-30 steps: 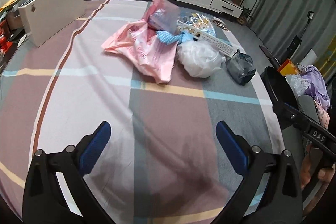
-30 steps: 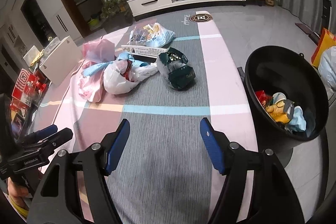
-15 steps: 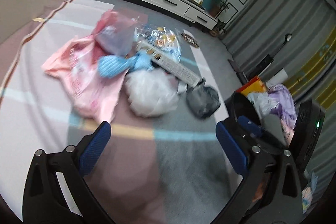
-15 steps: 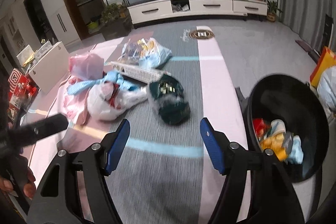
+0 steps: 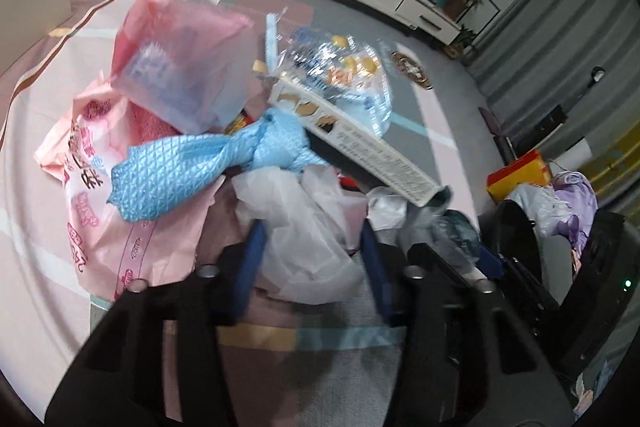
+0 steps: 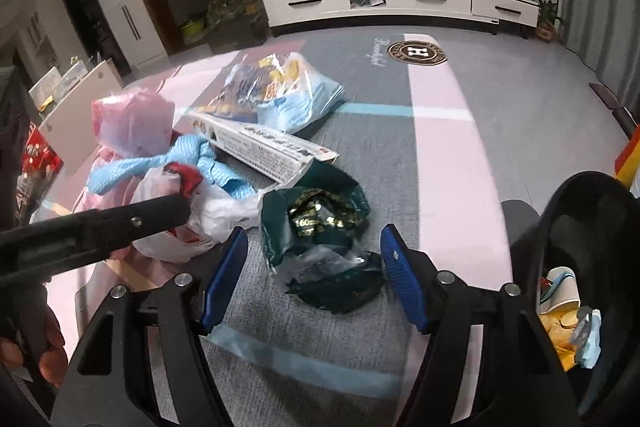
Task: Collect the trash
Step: 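Grasp the white plastic bag with left tool while right tool grasps dark green bag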
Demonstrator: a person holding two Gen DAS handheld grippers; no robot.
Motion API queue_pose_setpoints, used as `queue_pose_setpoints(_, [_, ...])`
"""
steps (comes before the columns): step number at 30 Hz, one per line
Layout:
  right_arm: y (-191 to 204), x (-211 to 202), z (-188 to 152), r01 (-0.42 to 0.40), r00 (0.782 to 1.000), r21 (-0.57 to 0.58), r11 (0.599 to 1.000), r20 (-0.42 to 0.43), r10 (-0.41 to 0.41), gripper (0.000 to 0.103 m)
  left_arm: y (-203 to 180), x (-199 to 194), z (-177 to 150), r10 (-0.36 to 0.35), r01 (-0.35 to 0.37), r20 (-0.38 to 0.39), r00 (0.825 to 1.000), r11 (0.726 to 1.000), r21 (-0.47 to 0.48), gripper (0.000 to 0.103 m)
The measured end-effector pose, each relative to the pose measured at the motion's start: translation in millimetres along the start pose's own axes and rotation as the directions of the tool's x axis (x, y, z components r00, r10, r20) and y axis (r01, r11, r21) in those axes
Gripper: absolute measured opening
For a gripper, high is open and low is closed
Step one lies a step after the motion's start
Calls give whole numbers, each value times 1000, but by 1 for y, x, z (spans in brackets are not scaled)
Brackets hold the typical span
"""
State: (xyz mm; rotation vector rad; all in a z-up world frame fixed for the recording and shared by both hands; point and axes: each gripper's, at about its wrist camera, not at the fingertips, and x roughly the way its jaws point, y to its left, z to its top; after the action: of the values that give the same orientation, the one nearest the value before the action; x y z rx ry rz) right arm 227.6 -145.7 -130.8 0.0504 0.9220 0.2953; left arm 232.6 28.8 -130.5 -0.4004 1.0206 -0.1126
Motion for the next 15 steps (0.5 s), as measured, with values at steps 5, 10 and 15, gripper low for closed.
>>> queue_pose_setpoints(5, [6,-3,-6,-20,1000,-8,1000,-13,20,44,6,-5,-10,7,-7,5,1000,999,34,22])
queue_pose_setpoints(10, [12,-23,-18,-59,998,2,998,-10,59,43,8,-18,-23,-10,10,-2,1000,999,53,19])
queue_pose_setpoints(15, [21,-56,-31,-83,997,-20,996,5,83,43,8,-48,-41,-45,44,16,999,997,62,19])
